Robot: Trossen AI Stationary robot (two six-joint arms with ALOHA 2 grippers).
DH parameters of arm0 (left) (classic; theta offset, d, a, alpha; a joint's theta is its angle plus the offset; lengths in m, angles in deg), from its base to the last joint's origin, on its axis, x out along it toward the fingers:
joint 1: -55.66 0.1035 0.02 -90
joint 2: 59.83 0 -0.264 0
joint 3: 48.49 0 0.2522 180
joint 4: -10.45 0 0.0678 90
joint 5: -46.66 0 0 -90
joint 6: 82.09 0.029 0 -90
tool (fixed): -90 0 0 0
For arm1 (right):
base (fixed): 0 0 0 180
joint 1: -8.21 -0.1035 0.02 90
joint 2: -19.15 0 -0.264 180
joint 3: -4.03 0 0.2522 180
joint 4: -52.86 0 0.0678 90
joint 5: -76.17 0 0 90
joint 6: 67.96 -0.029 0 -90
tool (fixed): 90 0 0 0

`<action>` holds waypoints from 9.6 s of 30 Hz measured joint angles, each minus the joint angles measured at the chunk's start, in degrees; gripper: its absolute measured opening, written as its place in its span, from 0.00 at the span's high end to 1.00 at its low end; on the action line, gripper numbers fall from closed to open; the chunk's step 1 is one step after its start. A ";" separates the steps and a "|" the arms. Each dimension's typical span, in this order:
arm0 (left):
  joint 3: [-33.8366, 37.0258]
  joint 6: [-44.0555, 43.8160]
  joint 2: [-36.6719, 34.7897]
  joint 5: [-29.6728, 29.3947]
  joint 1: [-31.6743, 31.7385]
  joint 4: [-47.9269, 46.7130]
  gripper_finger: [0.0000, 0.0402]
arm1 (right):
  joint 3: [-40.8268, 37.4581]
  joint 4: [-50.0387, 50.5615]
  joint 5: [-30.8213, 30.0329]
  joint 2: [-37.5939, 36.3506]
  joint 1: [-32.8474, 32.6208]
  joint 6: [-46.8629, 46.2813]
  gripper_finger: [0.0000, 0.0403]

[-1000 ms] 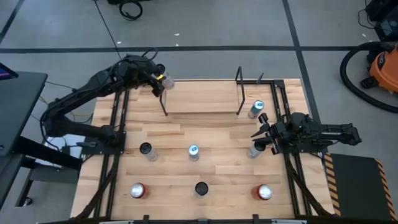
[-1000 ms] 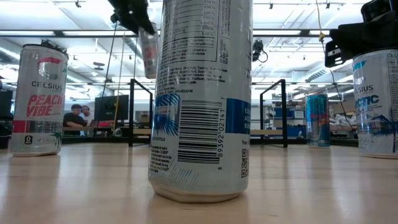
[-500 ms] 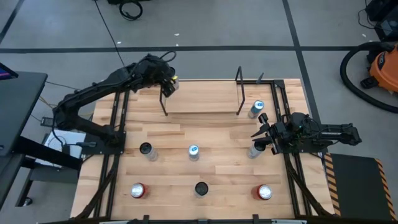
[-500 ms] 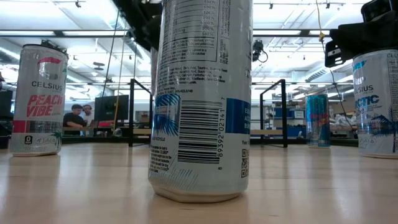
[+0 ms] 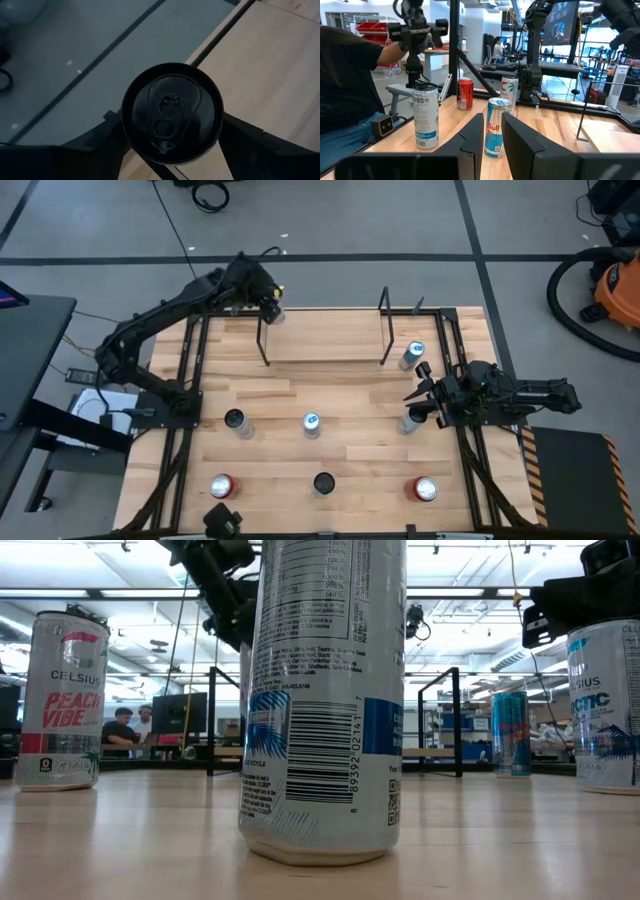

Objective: Place canned beverage on shelf
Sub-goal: Put the top white pink soda can on the shelf, then put the top white blue soda can on the shelf

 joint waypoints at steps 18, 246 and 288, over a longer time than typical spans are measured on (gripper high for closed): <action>0.02 0.00 6.81 1.03 0.51 3.01 0.30 | 0.00 0.00 0.00 0.01 0.00 -0.01 0.81; 39.23 -11.28 -44.10 2.10 -33.94 20.51 0.22 | 0.00 -10.47 -3.27 0.01 0.10 -9.71 0.19; 39.21 -12.08 -44.10 2.08 -33.94 20.04 0.22 | 5.46 -14.10 -9.23 0.75 0.10 -17.91 0.19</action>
